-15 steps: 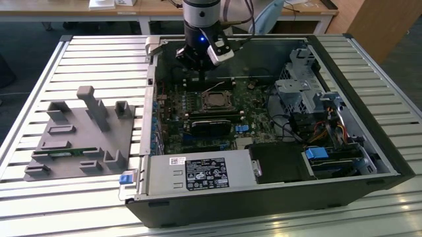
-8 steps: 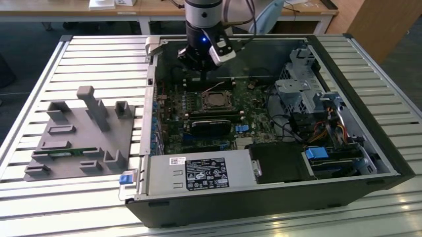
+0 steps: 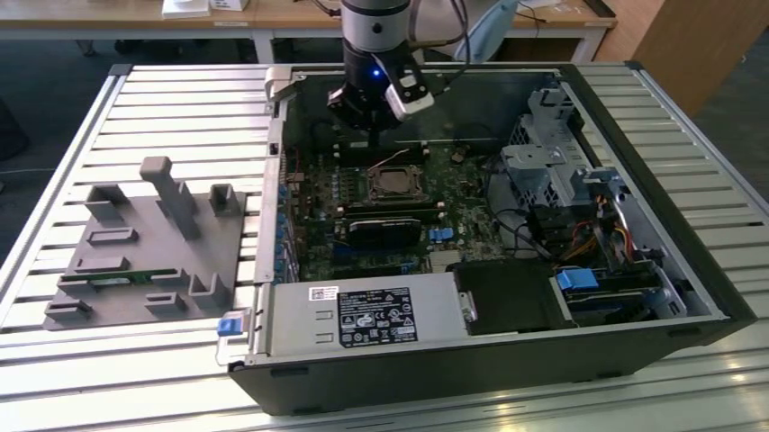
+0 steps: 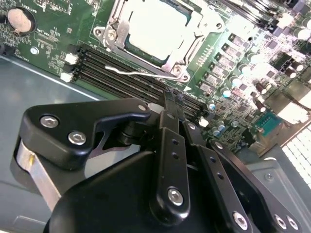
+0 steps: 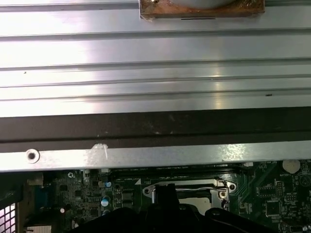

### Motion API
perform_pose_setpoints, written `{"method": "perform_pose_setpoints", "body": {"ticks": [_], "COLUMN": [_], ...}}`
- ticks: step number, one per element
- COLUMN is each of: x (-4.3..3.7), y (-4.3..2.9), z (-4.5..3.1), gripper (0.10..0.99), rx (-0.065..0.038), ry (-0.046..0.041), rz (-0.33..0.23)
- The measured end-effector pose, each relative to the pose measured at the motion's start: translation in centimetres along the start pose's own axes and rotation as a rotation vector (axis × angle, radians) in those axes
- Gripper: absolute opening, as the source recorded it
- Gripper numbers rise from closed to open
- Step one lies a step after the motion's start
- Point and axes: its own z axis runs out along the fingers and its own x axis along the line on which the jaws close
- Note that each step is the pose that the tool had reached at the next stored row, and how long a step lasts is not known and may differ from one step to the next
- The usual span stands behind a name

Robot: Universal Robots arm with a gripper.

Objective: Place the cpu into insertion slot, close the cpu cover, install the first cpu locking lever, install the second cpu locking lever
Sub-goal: 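Install the first cpu locking lever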

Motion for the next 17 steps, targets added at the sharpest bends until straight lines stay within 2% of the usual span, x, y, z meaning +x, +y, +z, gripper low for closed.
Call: {"method": "perform_pose_setpoints", "body": {"ticks": [1, 2, 3, 8, 13, 17], "x": [-0.01, -0.01, -0.01, -0.06, -0.16, -0.76], "y": [0.0, 0.0, -0.01, -0.03, -0.06, -0.04], "z": [0.02, 0.05, 0.07, 0.32, 0.59, 0.83], "gripper": [0.106, 0.106, 0.106, 0.106, 0.106, 0.106], "rx": [-0.012, -0.03, -0.038, -0.038, -0.039, -0.039], "ry": [0.0009, 0.0017, 0.0022, 0.0017, 0.0023, 0.0022], "rz": [0.0, 0.001, 0.001, 0.0, -0.027, -0.027]}}
